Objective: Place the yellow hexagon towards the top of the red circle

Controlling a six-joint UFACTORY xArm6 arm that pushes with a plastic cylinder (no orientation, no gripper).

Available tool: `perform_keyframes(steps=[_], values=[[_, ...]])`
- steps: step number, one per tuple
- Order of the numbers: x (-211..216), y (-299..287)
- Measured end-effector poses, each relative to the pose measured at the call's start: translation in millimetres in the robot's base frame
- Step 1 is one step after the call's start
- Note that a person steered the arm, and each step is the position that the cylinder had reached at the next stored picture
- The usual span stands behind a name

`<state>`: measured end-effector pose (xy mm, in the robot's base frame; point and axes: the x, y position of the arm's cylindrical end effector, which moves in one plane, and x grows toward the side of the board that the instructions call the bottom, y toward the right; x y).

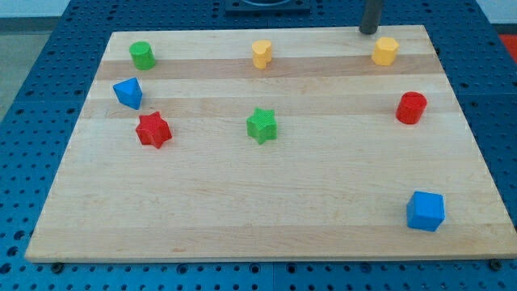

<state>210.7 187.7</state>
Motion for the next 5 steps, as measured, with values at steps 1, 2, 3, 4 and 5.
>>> perform_keyframes(steps=[1, 2, 3, 4, 5], values=[[25, 24], [58, 46], [128, 46], [205, 46], [243, 45]])
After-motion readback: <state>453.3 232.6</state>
